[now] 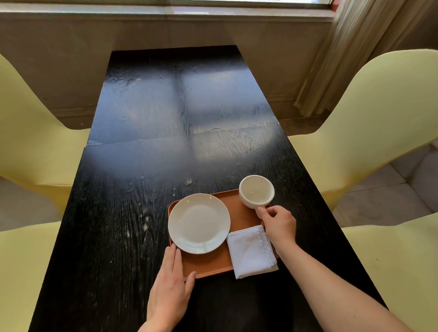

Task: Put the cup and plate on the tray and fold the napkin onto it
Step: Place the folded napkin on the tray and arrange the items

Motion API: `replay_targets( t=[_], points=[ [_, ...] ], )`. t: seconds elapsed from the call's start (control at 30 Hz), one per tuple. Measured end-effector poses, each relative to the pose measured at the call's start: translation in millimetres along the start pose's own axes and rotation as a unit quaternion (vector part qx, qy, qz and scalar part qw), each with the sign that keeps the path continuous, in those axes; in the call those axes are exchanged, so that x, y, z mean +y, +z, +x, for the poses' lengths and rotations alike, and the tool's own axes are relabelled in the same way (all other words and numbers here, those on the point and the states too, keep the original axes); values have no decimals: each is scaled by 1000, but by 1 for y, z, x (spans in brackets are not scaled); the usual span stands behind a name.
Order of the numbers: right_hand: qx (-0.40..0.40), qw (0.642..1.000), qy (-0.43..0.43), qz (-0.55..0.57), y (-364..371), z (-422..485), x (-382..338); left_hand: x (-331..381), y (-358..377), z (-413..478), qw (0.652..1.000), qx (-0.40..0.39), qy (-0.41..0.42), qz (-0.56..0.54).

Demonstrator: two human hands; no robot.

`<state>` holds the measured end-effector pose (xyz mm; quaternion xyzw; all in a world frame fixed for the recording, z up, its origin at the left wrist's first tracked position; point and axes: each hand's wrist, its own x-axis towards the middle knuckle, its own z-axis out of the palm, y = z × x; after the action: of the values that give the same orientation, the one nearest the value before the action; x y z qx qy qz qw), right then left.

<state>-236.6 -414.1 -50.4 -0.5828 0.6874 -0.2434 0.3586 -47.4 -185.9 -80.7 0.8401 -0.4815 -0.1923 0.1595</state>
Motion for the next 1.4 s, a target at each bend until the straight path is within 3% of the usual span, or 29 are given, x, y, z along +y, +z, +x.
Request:
replay_targets(
  t=[0.2,0.33,0.4,0.53,0.63,0.93,1.4],
  points=[
    [-13,1000,7,13,-20,-11,-1,7,-11,1,997,-16,-28,-65],
    [64,985,-160,-16,-30,-47,-10,20,-22,4,982,19,-65,-176],
    [31,978,-203,-28,-20,-66,-20,28,-28,7,970,43,-93,-220],
    [-123,974,-175,-69,16,-73,-46,35,-36,13,953,23,-133,-270],
    [-179,965,-155,-115,35,-61,-65,40,-41,16,932,14,-140,-334],
    [-146,954,-120,-231,58,-47,-72,50,-48,27,850,54,-213,-478],
    [-165,971,-111,-135,61,-48,-61,44,-50,26,865,59,-220,-447]
  ],
)
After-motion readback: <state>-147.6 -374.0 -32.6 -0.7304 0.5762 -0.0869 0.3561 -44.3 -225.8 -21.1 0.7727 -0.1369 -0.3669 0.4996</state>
